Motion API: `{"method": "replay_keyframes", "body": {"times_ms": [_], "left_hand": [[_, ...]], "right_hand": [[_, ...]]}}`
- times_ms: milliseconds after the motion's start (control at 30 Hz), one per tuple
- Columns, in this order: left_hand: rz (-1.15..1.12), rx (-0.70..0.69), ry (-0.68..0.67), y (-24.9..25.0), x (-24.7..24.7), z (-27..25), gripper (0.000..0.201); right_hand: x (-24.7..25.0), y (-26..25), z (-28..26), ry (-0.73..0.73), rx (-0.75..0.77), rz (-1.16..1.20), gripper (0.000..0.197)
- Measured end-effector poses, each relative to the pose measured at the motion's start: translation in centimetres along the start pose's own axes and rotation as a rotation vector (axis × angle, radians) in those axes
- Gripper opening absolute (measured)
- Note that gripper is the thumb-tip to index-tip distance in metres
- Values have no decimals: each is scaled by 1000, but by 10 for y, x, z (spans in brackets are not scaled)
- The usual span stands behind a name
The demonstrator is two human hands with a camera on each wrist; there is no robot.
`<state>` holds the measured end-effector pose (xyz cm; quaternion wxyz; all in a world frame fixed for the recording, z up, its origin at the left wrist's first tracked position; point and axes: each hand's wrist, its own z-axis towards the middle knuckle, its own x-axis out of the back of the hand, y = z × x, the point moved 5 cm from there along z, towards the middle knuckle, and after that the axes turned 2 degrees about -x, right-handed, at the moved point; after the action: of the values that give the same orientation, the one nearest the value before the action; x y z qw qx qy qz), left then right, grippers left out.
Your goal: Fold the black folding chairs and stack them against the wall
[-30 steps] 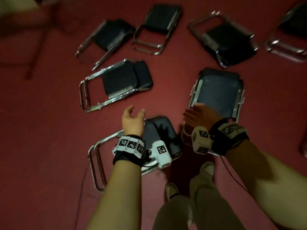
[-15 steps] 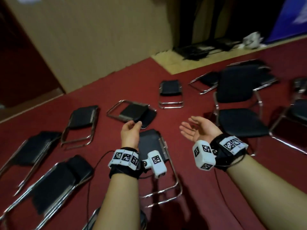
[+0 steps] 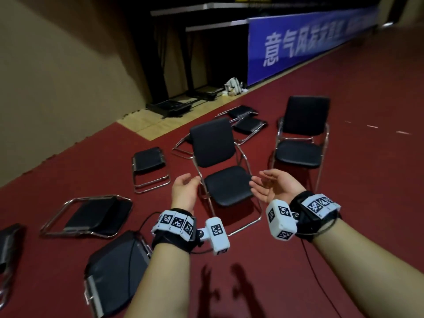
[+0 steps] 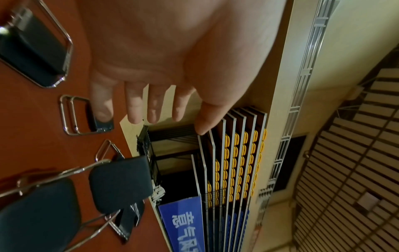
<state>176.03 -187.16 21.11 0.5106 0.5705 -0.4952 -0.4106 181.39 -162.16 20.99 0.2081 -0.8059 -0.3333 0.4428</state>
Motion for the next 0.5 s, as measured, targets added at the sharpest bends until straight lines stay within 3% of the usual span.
{"method": "replay_keyframes", "body": {"times_ms": [267, 500], "left_hand": [[91, 11, -142, 4, -147, 18, 32], [199, 25, -316, -20, -264, 66, 31]], "right_hand": [[87, -78, 11, 60, 25, 111, 17], [159, -131, 59, 165, 39, 175, 14]]}}
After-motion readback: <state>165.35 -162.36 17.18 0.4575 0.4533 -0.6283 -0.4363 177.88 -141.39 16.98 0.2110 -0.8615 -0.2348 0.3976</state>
